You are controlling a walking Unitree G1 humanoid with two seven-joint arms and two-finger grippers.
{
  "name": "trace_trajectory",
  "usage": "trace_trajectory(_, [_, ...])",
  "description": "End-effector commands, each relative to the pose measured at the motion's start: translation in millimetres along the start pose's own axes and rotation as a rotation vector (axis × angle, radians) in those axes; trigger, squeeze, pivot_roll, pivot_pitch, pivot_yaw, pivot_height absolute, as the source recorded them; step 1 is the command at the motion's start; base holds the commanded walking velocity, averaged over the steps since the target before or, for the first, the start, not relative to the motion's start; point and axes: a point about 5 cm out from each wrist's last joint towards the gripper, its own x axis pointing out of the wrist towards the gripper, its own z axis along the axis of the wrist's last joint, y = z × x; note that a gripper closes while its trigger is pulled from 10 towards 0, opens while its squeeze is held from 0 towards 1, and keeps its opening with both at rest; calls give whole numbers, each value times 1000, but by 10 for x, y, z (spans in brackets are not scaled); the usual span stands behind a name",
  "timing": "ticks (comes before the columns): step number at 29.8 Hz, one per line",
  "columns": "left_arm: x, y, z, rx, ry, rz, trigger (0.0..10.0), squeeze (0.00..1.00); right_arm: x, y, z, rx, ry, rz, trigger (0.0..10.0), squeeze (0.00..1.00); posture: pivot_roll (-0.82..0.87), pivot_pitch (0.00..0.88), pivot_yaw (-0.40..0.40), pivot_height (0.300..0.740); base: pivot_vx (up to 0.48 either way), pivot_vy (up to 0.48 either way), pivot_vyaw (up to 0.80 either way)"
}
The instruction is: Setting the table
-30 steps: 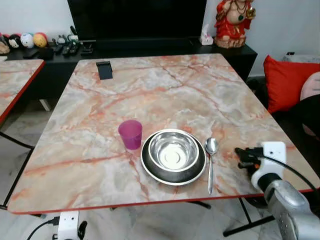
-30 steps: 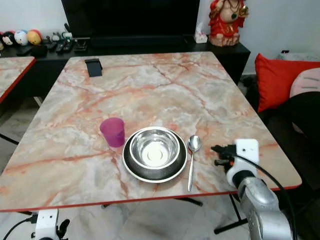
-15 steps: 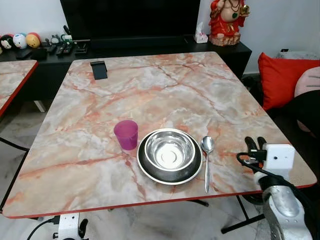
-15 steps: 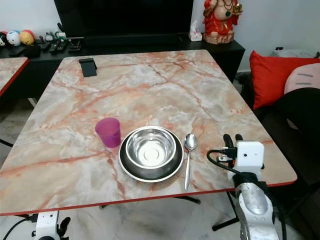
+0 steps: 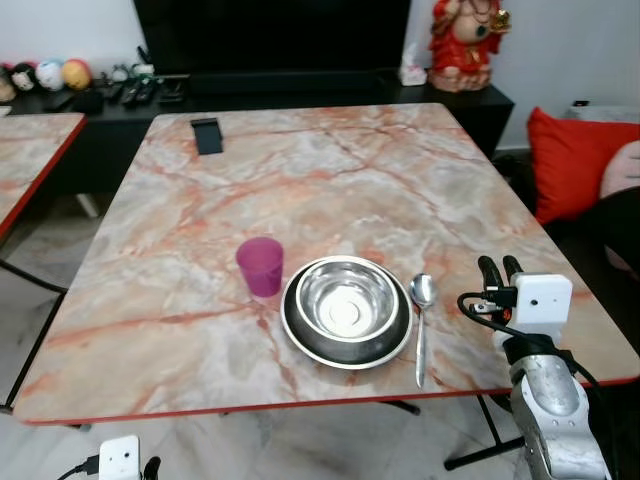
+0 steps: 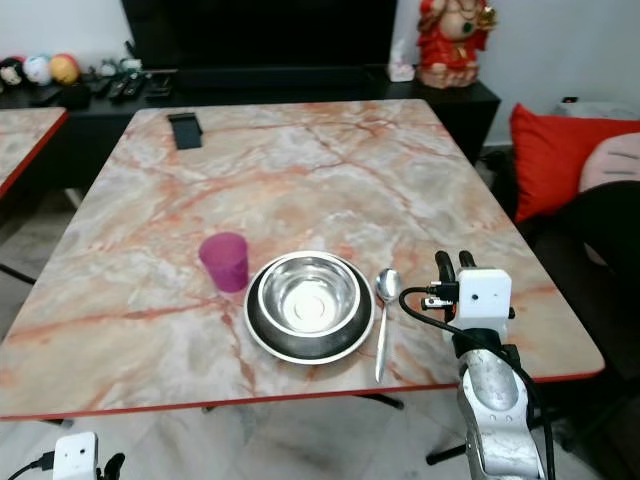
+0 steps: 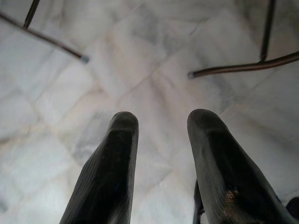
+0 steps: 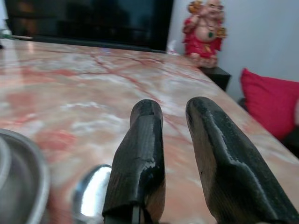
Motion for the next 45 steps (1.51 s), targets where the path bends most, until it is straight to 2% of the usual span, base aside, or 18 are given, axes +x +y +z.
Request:
trace_trajectory(1, [-25,24,-59,-16,19,10,10000,0,25,-18,3,20,-8,-15,10000,0,-65,0,9,724,0,0,0])
trace_trajectory(16, [8,3,16,-5,-2,-5,10000,0,67,-24,18,28,-22,-34,10000,0,-68,0,15,724,0,0,0])
trace_trajectory(31, [33,-32,72,13,-18,-22,10000,0,87,1,33,31,-32,-37,10000,0,-68,0,20,724,0,355,0])
trace_trajectory(35, [41,-33,101,21,-33,-26,10000,0,91,11,38,36,-34,-41,10000,0,-69,0,21,724,0,0,0])
trace_trajectory(43, [41,-26,103,29,-31,-31,10000,0,52,29,15,57,-9,-52,10000,0,-74,0,30,724,0,0,0])
trace_trajectory(45, [42,-17,106,31,-32,-32,10000,0,-4,18,27,67,-3,-69,10000,0,-80,0,35,724,0,0,0])
